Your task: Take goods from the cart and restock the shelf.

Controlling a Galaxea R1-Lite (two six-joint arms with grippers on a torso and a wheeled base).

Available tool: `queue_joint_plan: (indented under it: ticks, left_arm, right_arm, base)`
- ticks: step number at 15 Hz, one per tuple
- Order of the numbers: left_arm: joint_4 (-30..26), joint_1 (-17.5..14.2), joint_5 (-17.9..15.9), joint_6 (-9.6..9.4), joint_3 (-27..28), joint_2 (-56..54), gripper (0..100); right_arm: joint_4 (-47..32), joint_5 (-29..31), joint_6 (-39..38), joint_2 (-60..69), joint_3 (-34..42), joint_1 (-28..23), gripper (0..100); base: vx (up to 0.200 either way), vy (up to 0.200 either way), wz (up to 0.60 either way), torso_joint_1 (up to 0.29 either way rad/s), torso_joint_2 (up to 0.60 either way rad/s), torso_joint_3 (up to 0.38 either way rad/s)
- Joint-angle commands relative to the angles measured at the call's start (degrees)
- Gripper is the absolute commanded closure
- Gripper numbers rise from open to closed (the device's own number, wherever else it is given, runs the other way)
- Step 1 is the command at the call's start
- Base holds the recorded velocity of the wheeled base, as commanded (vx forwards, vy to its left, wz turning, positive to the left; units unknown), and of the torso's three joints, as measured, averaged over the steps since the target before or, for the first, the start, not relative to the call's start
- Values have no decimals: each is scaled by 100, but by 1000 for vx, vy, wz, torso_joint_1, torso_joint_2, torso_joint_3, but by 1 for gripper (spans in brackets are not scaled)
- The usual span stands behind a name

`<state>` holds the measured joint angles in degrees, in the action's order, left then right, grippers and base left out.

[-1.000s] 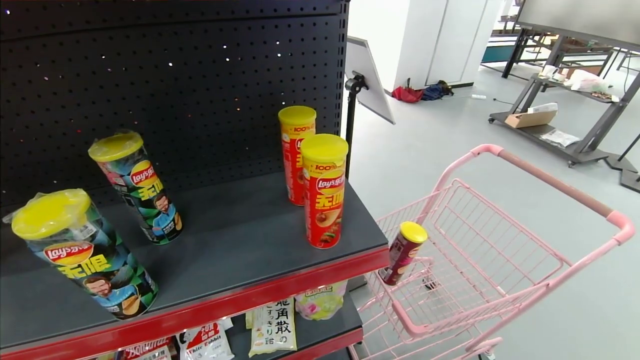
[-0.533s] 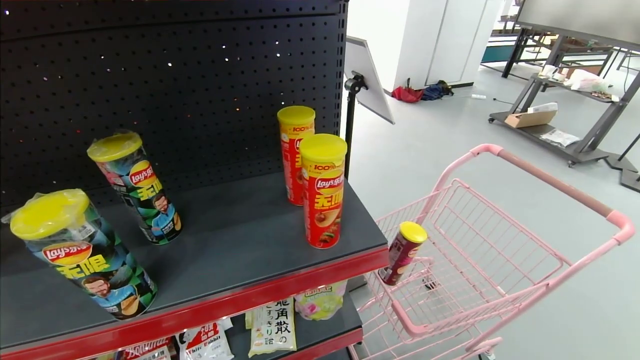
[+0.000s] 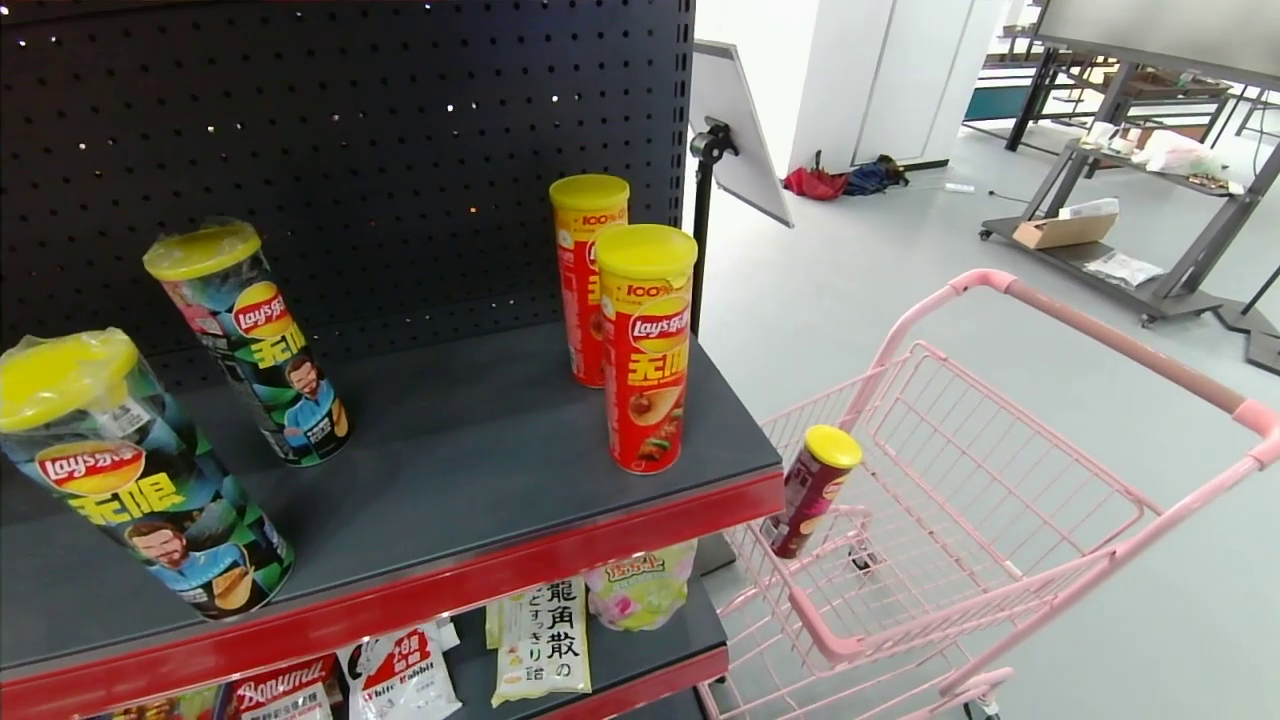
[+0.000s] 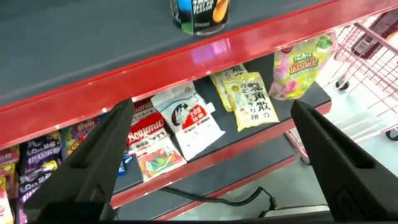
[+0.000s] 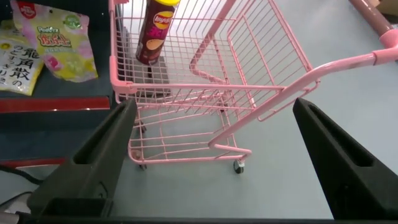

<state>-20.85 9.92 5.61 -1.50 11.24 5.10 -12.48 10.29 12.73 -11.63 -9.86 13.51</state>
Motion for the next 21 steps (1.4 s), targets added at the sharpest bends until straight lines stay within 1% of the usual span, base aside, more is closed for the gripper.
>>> queue_joint_plan:
  ticks: [1, 8, 12, 14, 15, 16, 17, 18, 19, 20, 21]
  left_arm:
    - [2, 1, 2, 1, 1, 9, 0]
    - [2, 1, -7, 1, 1, 9, 0]
    - [2, 1, -7, 1, 1, 9, 0]
    - [2, 1, 2, 1, 1, 9, 0]
    - [2, 1, -7, 1, 1, 9, 0]
    - [2, 1, -7, -8, 1, 9, 0]
    - [2, 1, -7, -8, 1, 9, 0]
    - [2, 10, -7, -8, 1, 9, 0]
    - [2, 10, -16, -8, 1, 9, 0]
    - [2, 10, -16, -8, 1, 9, 0]
    - [2, 10, -7, -8, 1, 0, 0]
  right_arm:
    - [0, -1, 2, -15, 19, 3, 0]
    - [0, -1, 2, -15, 37, 3, 0]
    - [0, -9, -7, -15, 46, 12, 0]
    - [71, 26, -104, -296, 11, 20, 0]
    - [299, 131, -236, -920, -139, -103, 0]
    - [624, 79, -499, -1377, -332, -111, 0]
    - [1626, 17, -1273, -2959, -824, -173, 0]
    - [2470, 26, -1580, -3979, -1193, -305, 0]
    - [3120, 17, -1677, -4901, -1290, -437, 0]
    - [3665, -115, -1721, -5772, -1290, -472, 0]
    - [3991, -563, -1747, -6290, -1308, -463, 0]
  base:
    - [0, 0, 0, -149, 364, 227]
    - [0, 0, 0, -141, 375, 235]
    - [0, 0, 0, -182, 520, 331]
    - [0, 0, 0, -132, 410, 281]
    - [0, 0, 0, -56, 178, 129]
    - [0, 0, 0, -22, 95, 66]
    - [0, 0, 0, -17, 61, 46]
    - [0, 0, 0, 0, 0, 0]
    - [0, 0, 0, 0, 0, 0]
    - [0, 0, 0, 0, 0, 0]
    - [0, 0, 0, 0, 0, 0]
